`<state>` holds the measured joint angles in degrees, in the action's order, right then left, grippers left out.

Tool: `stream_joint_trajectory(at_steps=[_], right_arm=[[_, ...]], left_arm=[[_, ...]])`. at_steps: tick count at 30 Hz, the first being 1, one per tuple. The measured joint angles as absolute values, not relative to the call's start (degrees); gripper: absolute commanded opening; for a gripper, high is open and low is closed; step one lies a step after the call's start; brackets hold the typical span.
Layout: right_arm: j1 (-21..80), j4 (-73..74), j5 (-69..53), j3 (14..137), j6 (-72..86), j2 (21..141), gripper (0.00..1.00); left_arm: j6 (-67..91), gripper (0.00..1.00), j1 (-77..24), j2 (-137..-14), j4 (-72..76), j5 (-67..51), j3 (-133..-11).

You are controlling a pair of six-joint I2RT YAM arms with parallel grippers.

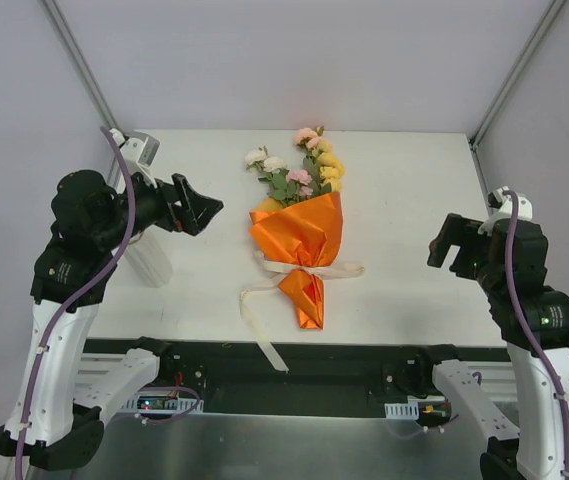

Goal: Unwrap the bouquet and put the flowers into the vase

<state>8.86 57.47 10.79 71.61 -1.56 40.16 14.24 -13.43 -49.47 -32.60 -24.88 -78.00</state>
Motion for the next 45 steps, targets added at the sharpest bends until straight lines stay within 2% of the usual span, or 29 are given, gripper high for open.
stream_joint_trajectory(at_steps=[3, 10, 23, 28, 33, 39, 45], right_arm=[[8.8, 57.4, 9.7, 70.9, -1.4, 41.2, 0.96], [8.8, 55.5, -3.4, 62.9, -1.0, 40.1, 0.96], [10.3, 54.0, -12.8, 51.7, -1.0, 39.3, 0.96], [18.5, 50.6, -13.7, 49.5, 0.0, 41.9, 0.96], [32.2, 45.4, -12.2, 49.0, 3.3, 48.2, 0.96], [48.7, 43.8, -7.9, 51.5, 9.3, 55.9, 0.96], [54.2, 44.9, -5.2, 59.6, 14.8, 58.3, 0.99]], left_arm=[[14.6, 0.99, -13.4, -49.2, -32.6, -26.7, -77.6], [15.0, 0.99, -13.4, -47.1, -32.6, -28.4, -73.9], [17.9, 0.99, -13.5, -45.0, -32.0, -35.2, -65.6], [20.3, 0.99, -16.0, -47.1, -29.8, -35.9, -61.8], [22.4, 0.99, -25.3, -54.0, -27.5, -32.8, -61.2], [28.5, 0.95, -29.2, -55.7, -27.3, -30.5, -59.2], [36.9, 0.93, -29.3, -51.2, -30.9, -27.7, -56.2]])
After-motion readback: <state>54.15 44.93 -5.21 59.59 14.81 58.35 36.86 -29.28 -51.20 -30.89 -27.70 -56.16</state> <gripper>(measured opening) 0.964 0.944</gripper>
